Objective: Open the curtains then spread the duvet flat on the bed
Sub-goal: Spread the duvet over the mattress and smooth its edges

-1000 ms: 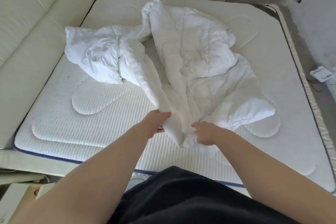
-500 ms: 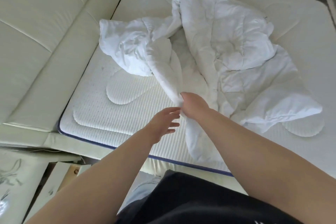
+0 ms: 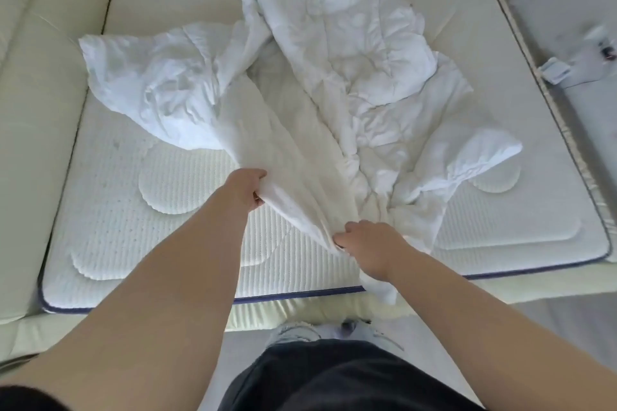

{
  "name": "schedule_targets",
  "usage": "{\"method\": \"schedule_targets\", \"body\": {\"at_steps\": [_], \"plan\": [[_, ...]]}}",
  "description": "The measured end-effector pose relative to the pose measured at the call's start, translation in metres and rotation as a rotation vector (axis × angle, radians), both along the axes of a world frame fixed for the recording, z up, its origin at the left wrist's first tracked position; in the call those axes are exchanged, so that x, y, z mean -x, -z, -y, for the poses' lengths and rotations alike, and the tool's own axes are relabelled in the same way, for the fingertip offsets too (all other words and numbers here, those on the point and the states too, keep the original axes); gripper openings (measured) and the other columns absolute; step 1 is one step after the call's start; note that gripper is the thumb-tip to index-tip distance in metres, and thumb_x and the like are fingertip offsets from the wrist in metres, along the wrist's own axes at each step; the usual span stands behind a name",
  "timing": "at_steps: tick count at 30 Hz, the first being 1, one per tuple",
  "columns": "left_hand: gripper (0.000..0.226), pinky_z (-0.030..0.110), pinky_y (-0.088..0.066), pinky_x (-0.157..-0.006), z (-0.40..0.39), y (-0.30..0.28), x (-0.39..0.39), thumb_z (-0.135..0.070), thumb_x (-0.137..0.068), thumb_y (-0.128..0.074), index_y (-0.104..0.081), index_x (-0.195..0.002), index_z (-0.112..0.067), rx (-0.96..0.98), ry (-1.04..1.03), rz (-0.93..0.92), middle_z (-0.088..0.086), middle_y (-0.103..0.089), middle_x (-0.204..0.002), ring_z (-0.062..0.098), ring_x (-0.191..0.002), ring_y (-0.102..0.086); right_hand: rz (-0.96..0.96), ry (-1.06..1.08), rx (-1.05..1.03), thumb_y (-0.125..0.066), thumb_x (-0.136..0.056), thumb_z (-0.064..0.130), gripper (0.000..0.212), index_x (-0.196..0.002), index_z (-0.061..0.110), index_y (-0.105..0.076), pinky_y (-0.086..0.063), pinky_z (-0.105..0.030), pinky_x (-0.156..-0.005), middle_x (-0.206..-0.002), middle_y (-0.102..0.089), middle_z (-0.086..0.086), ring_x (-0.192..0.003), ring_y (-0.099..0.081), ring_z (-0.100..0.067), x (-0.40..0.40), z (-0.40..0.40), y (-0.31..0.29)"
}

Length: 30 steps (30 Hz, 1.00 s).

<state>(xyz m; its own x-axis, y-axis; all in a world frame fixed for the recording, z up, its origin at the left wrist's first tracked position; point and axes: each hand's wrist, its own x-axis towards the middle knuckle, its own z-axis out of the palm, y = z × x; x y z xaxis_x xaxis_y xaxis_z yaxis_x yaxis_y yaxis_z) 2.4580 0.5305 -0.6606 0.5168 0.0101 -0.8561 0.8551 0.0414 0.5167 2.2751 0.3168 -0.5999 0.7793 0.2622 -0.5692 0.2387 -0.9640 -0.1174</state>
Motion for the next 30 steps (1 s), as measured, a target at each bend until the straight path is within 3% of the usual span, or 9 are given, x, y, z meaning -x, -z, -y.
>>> {"method": "schedule_targets", "body": {"at_steps": [4, 6, 9, 12, 14, 18, 23, 26, 30], "plan": [[0.032, 0.048, -0.056, -0.091, 0.005, -0.013, 0.039, -0.007, -0.084, -0.065, -0.061, -0.115, -0.017, 0.072, 0.098, 0.131, 0.01, -0.069, -0.116, 0.032, -0.108, -0.065, -0.171, 0.354, 0.059, -0.047, -0.095, 0.015, 0.044, -0.138, 0.023, -0.041, -0.047, -0.038, -0.085, -0.121, -0.047, -0.002, -0.107, -0.051, -0.025, -0.011, 0.018, 0.007], [0.029, 0.051, -0.053, -0.095, 0.004, -0.026, 0.062, -0.013, -0.086, -0.061, -0.061, -0.115, -0.015, -0.009, 0.221, 0.261, 0.008, -0.068, -0.115, 0.031, -0.109, -0.064, -0.119, 0.562, -0.161, -0.052, -0.098, 0.036, 0.053, -0.147, 0.023, -0.038, -0.044, -0.037, -0.098, -0.14, -0.045, -0.003, -0.123, -0.05, -0.024, -0.039, -0.003, 0.006], [0.021, 0.042, -0.055, -0.084, 0.002, -0.045, 0.104, -0.026, -0.092, -0.055, -0.06, -0.108, -0.014, -0.186, 0.501, 0.406, 0.005, -0.068, -0.102, 0.022, -0.094, -0.065, -0.112, 0.932, -0.62, -0.058, -0.087, 0.06, 0.076, -0.148, 0.021, -0.039, -0.038, -0.029, -0.094, -0.141, -0.05, -0.002, -0.127, -0.051, -0.021, -0.095, -0.062, 0.002], [0.015, 0.031, -0.048, -0.065, -0.006, -0.062, 0.133, -0.035, -0.094, -0.053, -0.057, -0.092, -0.021, -0.299, 0.74, 0.464, -0.003, -0.063, -0.086, 0.014, -0.075, -0.06, -0.162, 0.873, -0.582, -0.066, -0.079, 0.044, 0.066, -0.135, 0.014, -0.044, -0.042, -0.028, -0.069, -0.111, -0.059, 0.002, -0.098, -0.057, -0.023, -0.129, -0.113, 0.001], [0.024, 0.034, -0.052, -0.08, -0.023, -0.068, 0.141, -0.038, -0.091, -0.056, -0.059, -0.104, -0.019, -0.252, 0.788, 0.415, 0.0, -0.066, -0.098, 0.018, -0.088, -0.064, -0.112, 0.689, -0.44, -0.06, -0.084, 0.02, 0.042, -0.123, 0.011, -0.051, -0.039, -0.029, -0.067, -0.108, -0.06, -0.004, -0.088, -0.054, -0.024, -0.132, -0.128, 0.002], [0.036, 0.043, -0.052, -0.094, -0.058, -0.066, 0.132, -0.027, -0.087, -0.062, -0.06, -0.122, -0.021, 0.166, 0.27, 0.117, 0.005, -0.067, -0.115, 0.024, -0.103, -0.065, 0.078, 0.489, -0.442, -0.047, -0.085, 0.004, 0.02, -0.102, 0.012, -0.054, -0.036, -0.031, -0.073, -0.098, -0.057, -0.007, -0.094, -0.055, -0.03, -0.118, -0.108, -0.001], [0.054, 0.052, -0.046, -0.101, -0.056, -0.041, 0.077, -0.044, -0.095, -0.055, -0.048, -0.135, -0.009, 0.333, -0.204, -0.096, 0.019, -0.059, -0.13, 0.039, -0.117, -0.06, 0.082, 0.307, -0.544, -0.046, -0.085, -0.002, 0.013, -0.086, 0.01, -0.048, -0.03, -0.033, -0.067, -0.08, -0.049, -0.004, -0.08, -0.047, -0.026, -0.096, -0.059, -0.027], [0.066, 0.06, -0.045, -0.099, -0.024, -0.035, 0.043, -0.051, -0.087, -0.063, -0.045, -0.126, -0.001, 0.516, -0.397, -0.232, 0.024, -0.06, -0.125, 0.044, -0.11, -0.063, -0.045, 0.262, -0.553, -0.044, -0.083, -0.005, 0.024, -0.098, 0.007, -0.059, -0.041, -0.036, -0.074, -0.091, -0.061, -0.007, -0.088, -0.056, -0.027, -0.077, -0.034, -0.037], [0.041, 0.052, -0.055, -0.079, 0.012, -0.03, 0.032, -0.021, -0.091, -0.063, -0.056, -0.126, 0.0, 0.326, -0.377, -0.276, 0.018, -0.071, -0.108, 0.036, -0.098, -0.068, -0.135, 0.327, -0.47, -0.043, -0.087, -0.001, 0.045, -0.123, 0.021, -0.062, -0.05, -0.032, -0.08, -0.108, -0.068, 0.002, -0.099, -0.062, -0.021, -0.053, 0.007, -0.029]]}}
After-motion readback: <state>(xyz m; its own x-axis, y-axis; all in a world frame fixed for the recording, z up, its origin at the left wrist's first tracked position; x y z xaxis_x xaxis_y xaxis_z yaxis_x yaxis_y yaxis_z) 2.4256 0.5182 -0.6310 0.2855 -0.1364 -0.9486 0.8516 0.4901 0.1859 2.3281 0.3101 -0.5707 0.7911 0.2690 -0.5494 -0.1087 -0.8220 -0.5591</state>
